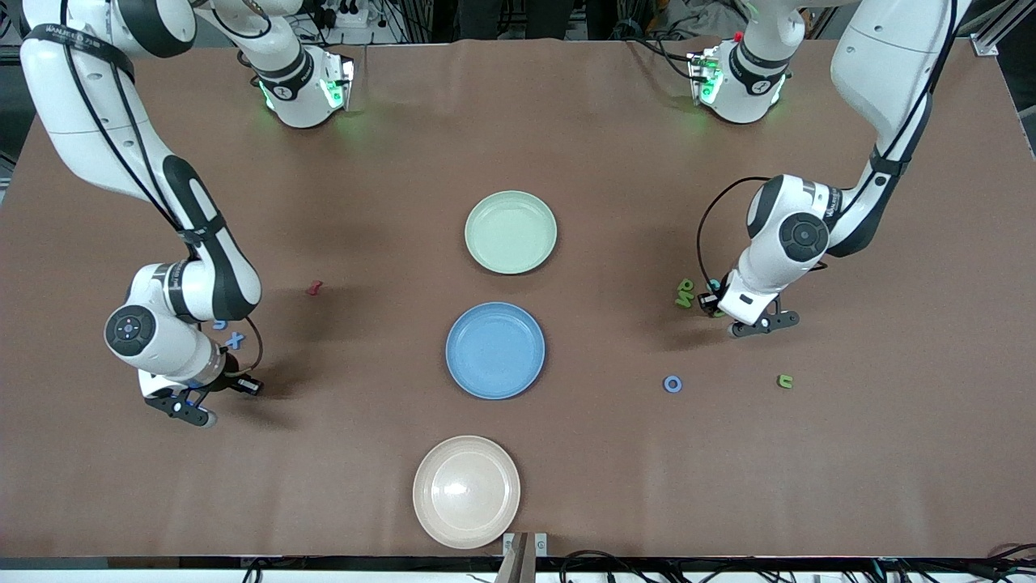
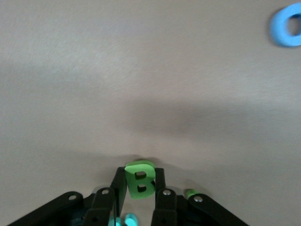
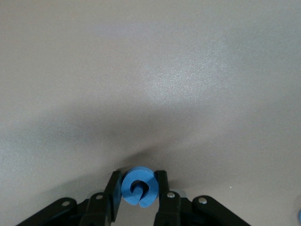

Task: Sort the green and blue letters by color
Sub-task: 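Grasp blue G with the right gripper while the left gripper grasps green B, then carry green B to the green plate with the left gripper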

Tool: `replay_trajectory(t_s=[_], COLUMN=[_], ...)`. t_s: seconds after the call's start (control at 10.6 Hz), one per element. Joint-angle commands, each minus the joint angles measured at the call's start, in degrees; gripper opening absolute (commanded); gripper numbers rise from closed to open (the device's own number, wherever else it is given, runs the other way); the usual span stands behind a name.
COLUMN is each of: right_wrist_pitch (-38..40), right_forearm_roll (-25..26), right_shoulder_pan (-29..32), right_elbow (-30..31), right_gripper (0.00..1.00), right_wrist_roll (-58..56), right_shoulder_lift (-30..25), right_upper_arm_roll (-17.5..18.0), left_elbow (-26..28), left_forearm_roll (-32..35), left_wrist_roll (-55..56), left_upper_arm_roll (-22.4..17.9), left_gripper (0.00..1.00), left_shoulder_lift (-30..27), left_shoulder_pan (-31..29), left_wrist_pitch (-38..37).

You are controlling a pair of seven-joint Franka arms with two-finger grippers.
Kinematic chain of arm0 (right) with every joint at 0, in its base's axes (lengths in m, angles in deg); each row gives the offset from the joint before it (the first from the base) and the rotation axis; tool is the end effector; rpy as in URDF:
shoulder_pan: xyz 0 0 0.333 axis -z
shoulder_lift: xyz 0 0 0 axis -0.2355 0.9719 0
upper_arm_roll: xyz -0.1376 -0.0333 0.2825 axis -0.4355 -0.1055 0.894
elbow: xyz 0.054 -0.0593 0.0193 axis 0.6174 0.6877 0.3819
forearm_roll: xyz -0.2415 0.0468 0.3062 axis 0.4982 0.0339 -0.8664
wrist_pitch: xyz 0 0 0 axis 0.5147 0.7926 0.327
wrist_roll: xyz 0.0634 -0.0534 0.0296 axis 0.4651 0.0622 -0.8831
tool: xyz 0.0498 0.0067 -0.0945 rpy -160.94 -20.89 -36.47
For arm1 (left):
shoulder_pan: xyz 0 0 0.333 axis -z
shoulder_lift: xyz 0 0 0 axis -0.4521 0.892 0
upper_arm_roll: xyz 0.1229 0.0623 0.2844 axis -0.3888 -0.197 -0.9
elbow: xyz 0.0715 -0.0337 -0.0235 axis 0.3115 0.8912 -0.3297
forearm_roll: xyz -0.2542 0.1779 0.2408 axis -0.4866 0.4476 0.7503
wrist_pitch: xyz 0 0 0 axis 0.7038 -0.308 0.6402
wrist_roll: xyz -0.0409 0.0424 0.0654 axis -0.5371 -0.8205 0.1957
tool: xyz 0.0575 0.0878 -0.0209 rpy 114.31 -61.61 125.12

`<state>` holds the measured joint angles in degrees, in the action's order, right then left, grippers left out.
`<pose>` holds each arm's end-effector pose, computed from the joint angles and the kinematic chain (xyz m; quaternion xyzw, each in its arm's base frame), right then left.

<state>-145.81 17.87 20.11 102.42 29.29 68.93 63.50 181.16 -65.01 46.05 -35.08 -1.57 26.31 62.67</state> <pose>0.6831 -0.0227 0.1762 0.9813 -0.1877 0.0414 0.0113 0.5387 -0.1359 0.1936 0.9953 0.0957 0.0042 0.0107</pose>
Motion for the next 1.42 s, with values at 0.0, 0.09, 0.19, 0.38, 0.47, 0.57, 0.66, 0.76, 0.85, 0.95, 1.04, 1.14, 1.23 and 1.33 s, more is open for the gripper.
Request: replay_trajectory(t_s=[0.0, 0.09, 0.19, 0.38, 0.47, 0.57, 0.66, 0.76, 0.85, 0.95, 1.04, 1.14, 1.23, 1.33], right_wrist_pitch=[2.1, 6.2, 7.7, 9.4, 9.5, 9.5, 9.5, 9.5, 9.5, 9.5, 9.5, 9.5, 9.5, 9.5], right_forearm_roll=[0.2, 0.0, -0.1, -0.3, -0.4, -0.4, -0.4, -0.4, -0.4, -0.4, -0.5, -1.4, -4.0, -4.7], right_shoulder_pan=[-0.7, -0.9, -1.8, -3.9, -4.6, -5.8, -8.1, -10.2, -13.1, -16.0, -19.0, -21.8, -24.8, -27.4], right_elbow=[-2.4, -3.0, -2.7, -2.7, -3.0, -3.6, -4.3, -5.2, -6.4, -8.0, -9.8, -11.1, -12.4, -12.9], right_gripper=[0.16, 0.16, 0.16, 0.16, 0.16, 0.17, 0.18, 0.18, 0.17, 0.17, 0.17, 0.17, 0.17, 0.17], right_wrist_roll=[1.9, 1.9, 2.2, 6.8, 9.5, 11.5, 12.7, 13.3, 14.1, 16.0, 17.3, 17.7, 18.2, 18.9], right_shoulder_lift=[-0.8, -2.5, -3.7, -5.2, -6.0, -6.5, -7.1, -7.0, -6.8, -6.5, -6.3, -6.0, -5.2, -4.5], right_upper_arm_roll=[-0.6, -0.6, -0.5, 0.7, 2.7, 4.3, 4.7, 4.7, 4.7, 4.7, 4.6, 4.6, 4.3, 4.2], left_elbow=[-1.0, -2.2, -3.2, -5.1, -6.5, -8.2, -9.5, -10.2, -10.2, -10.2, -10.2, -10.0, -9.8, -9.8], left_forearm_roll=[0.8, 0.9, 0.9, 0.8, 0.8, 0.8, 0.9, 1.2, 1.3, 1.3, 1.3, 1.3, 1.4, 1.4], left_wrist_roll=[4.7, 9.6, 12.9, 20.7, 27.0, 31.8, 36.1, 39.9, 41.8, 43.9, 47.0, 49.7, 51.3, 51.6], left_upper_arm_roll=[7.3, 10.3, 11.8, 11.9, 11.9, 11.9, 11.8, 11.7, 11.7, 11.7, 11.7, 11.7, 11.7, 11.7], left_gripper=[0.00, 0.00, 0.00, 0.00, 0.00, 0.00, 0.00, 0.00, 0.00, 0.00, 0.00, 0.00, 0.00, 0.11], left_shoulder_lift=[-2.7, -2.3, -1.9, -0.8, -0.6, 0.7, 1.8, 2.5, 2.7, 3.0, 3.2, 3.2, 3.4, 3.5], left_shoulder_pan=[-0.1, 0.6, 2.7, 10.1, 14.8, 18.0, 21.0, 23.2, 24.8, 26.2, 28.0, 29.4, 30.3, 30.4], left_wrist_pitch=[-0.2, -0.2, -0.2, -0.2, -0.2, -0.2, -0.2, -0.2, -0.2, -0.2, -0.2, -0.2, -0.3, -0.4])
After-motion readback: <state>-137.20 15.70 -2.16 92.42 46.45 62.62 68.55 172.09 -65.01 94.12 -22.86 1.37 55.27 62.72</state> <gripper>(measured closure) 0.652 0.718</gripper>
